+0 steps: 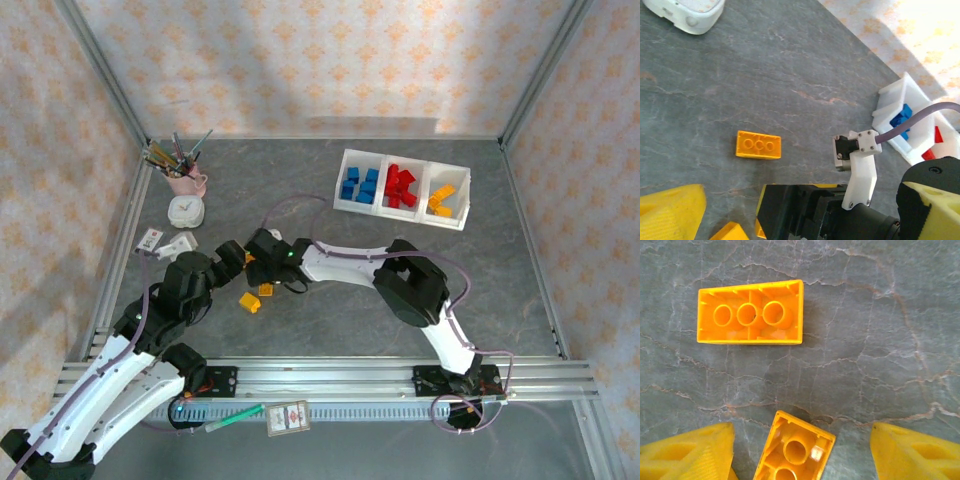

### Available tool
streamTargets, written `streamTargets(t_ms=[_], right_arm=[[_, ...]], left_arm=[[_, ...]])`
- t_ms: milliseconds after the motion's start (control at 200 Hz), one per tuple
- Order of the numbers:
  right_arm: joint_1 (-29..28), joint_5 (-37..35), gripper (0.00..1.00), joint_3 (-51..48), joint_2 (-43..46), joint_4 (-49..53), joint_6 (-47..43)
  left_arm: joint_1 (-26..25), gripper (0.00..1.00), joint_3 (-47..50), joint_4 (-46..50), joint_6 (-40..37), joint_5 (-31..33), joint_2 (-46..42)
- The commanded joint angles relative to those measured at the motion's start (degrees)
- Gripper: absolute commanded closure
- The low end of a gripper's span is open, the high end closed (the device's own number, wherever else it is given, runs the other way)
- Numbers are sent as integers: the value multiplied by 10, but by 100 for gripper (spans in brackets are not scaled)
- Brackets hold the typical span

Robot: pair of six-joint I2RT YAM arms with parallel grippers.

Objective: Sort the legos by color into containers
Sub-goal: Pick up the lego from the center of the table.

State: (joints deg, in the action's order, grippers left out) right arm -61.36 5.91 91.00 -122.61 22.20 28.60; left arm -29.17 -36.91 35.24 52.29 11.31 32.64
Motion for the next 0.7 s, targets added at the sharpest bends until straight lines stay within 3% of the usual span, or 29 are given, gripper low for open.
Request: streamTargets(t_ms=[0, 425, 691], right_arm=[[-11, -25, 33, 32, -28, 36, 13], [-23, -73, 52, 36, -51, 76, 16], [-22, -93, 73, -7, -20, 68, 27]], left_arm=[[2, 1, -3, 3, 6, 11, -3], [2, 1, 1, -11, 7, 5, 4], [2, 1, -2, -23, 5, 0, 7]])
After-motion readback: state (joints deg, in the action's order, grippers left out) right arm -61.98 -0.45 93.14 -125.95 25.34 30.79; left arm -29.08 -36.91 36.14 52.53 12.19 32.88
